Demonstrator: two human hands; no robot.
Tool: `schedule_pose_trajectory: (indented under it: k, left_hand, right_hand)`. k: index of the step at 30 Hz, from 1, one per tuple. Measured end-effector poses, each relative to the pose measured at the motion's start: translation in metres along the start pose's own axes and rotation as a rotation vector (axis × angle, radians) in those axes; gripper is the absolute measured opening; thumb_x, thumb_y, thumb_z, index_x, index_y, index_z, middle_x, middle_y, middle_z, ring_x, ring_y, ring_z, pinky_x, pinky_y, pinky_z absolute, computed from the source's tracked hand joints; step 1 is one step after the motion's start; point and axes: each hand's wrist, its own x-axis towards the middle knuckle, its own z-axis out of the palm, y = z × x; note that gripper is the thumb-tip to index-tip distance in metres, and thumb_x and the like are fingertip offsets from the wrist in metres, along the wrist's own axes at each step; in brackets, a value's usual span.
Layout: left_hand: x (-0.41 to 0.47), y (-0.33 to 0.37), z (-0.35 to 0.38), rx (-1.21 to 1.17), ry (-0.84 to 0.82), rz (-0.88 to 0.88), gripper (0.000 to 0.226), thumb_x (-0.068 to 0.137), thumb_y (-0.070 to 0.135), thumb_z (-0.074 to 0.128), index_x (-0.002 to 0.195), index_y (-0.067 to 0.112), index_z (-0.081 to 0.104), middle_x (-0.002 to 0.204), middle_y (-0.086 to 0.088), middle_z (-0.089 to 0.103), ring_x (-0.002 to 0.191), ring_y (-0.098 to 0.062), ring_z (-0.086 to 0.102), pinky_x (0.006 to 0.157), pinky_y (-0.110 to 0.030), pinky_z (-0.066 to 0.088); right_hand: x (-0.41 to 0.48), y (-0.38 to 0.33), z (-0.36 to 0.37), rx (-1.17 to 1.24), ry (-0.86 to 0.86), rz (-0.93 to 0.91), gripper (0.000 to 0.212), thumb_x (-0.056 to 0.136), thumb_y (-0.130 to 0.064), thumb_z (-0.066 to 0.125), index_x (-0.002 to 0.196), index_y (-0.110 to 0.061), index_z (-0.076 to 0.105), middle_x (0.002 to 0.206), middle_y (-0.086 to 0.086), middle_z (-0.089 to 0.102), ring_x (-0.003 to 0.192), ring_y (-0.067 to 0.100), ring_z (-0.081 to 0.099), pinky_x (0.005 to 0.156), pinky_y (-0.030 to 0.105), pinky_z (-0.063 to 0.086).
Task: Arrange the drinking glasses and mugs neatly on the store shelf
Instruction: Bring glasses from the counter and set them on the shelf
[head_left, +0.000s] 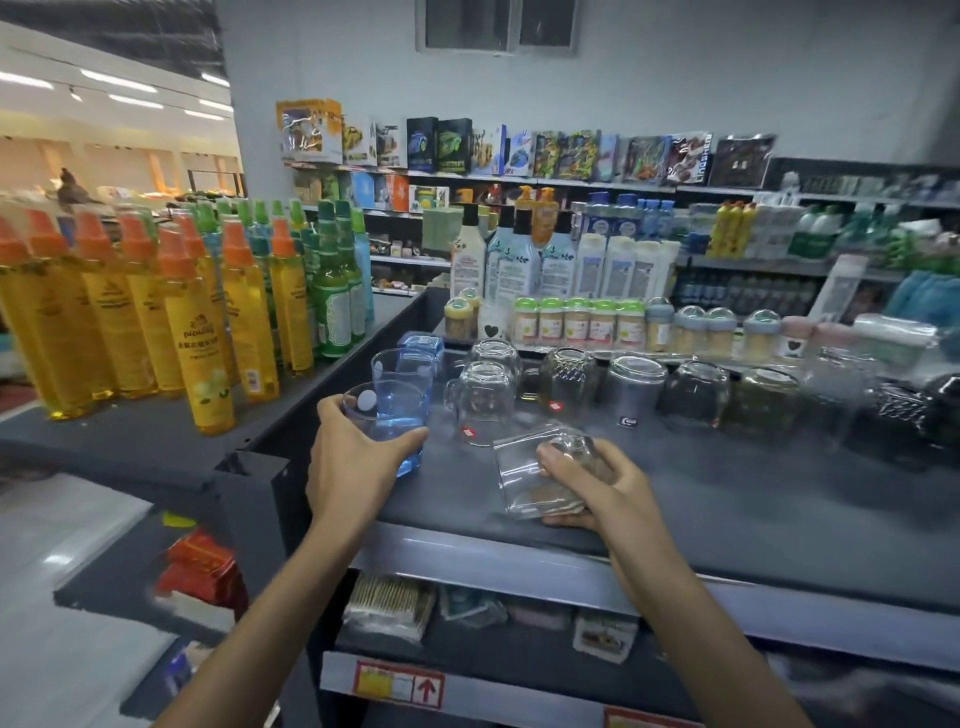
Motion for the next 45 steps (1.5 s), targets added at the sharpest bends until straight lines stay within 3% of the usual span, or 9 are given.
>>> schedule_pose_trajectory:
  k: [4,9,12,18,20,27,30,35,45]
  left_hand:
    - [0.0,-0.002,0.0,0.034,-0.016,0.007,0.092,0.067,0.048,0.092,0.139,0.022,0.039,0.133,-0.002,0.062,0.116,-0.027,0.063,0.092,-0.045,0.053]
    - [-0.011,0.004,-0.007,0.11,0.017,0.096,0.121,0.069,0.049,0.092,0.16,0.021,0.018,0.156,-0.009,0.044,0.136,-0.032,0.051,0.099,-0.051,0.049]
    - [-0.03,0.006,-0.017,0.153,0.077,0.206,0.112,0.074,0.049,0.088,0.159,0.026,0.02,0.154,-0.008,0.043,0.137,-0.03,0.049,0.099,-0.05,0.051]
    - [-0.073,0.007,-0.02,0.19,-0.013,0.515,0.074,0.081,0.039,0.085,0.144,0.029,0.048,0.138,0.004,0.047,0.127,-0.016,0.05,0.099,-0.032,0.048]
    - [-0.08,0.006,-0.015,0.244,-0.006,0.599,0.064,0.081,0.042,0.083,0.137,0.03,0.054,0.134,0.006,0.048,0.122,-0.016,0.051,0.099,-0.037,0.052]
    - [-0.079,-0.017,0.005,0.437,-0.126,0.718,0.044,0.09,0.054,0.065,0.127,0.031,0.06,0.121,0.01,0.057,0.107,-0.016,0.061,0.087,-0.035,0.051]
    - [-0.074,-0.03,0.008,0.555,-0.066,0.737,0.047,0.094,0.063,0.05,0.119,0.027,0.068,0.112,0.009,0.066,0.103,-0.018,0.064,0.084,-0.037,0.049]
    - [-0.073,-0.047,0.007,0.603,-0.047,0.841,0.04,0.097,0.058,0.05,0.105,0.026,0.072,0.107,0.008,0.069,0.1,-0.018,0.063,0.087,-0.038,0.047]
    - [-0.073,-0.058,0.01,0.554,-0.009,0.909,0.039,0.098,0.055,0.056,0.107,0.021,0.074,0.109,0.004,0.069,0.099,-0.022,0.062,0.09,-0.04,0.045]
  right_hand:
    - [0.001,0.003,0.001,-0.014,0.018,0.005,0.093,0.048,-0.058,0.099,0.124,-0.023,0.059,0.116,0.005,0.076,0.098,0.024,0.077,0.096,0.054,0.058]
    - [-0.005,-0.001,-0.002,-0.014,-0.034,-0.028,0.085,0.056,-0.042,0.098,0.125,-0.019,0.054,0.106,0.008,0.079,0.096,0.026,0.077,0.095,0.05,0.059]
    - [-0.007,-0.003,-0.003,-0.015,-0.061,-0.069,0.083,0.054,-0.036,0.101,0.123,-0.026,0.056,0.1,0.007,0.078,0.095,0.025,0.076,0.083,0.032,0.06]
    - [-0.012,-0.006,-0.004,-0.061,-0.112,-0.154,0.076,0.062,-0.016,0.097,0.127,-0.025,0.057,0.103,0.015,0.078,0.097,0.033,0.075,0.082,0.031,0.061]
    - [-0.01,-0.007,-0.004,-0.095,-0.11,-0.188,0.074,0.066,-0.008,0.094,0.128,-0.025,0.058,0.103,0.016,0.077,0.098,0.035,0.074,0.076,0.026,0.06]
    - [0.012,-0.016,0.015,-0.391,-0.071,-0.421,0.081,0.06,-0.019,0.1,0.13,-0.036,0.063,0.128,-0.024,0.065,0.117,-0.004,0.061,0.089,0.013,0.05]
    - [0.023,-0.02,0.027,-0.508,-0.063,-0.459,0.086,0.059,-0.028,0.1,0.134,-0.035,0.058,0.131,-0.025,0.061,0.119,-0.013,0.054,0.089,0.004,0.043]
    - [0.038,-0.014,0.048,-0.585,-0.011,-0.409,0.091,0.054,-0.036,0.101,0.129,-0.029,0.051,0.123,-0.015,0.059,0.117,0.006,0.056,0.102,0.028,0.048]
    - [0.044,-0.002,0.063,-0.638,0.01,-0.428,0.086,0.057,-0.038,0.099,0.129,-0.03,0.054,0.124,-0.012,0.064,0.115,0.007,0.058,0.101,0.028,0.049]
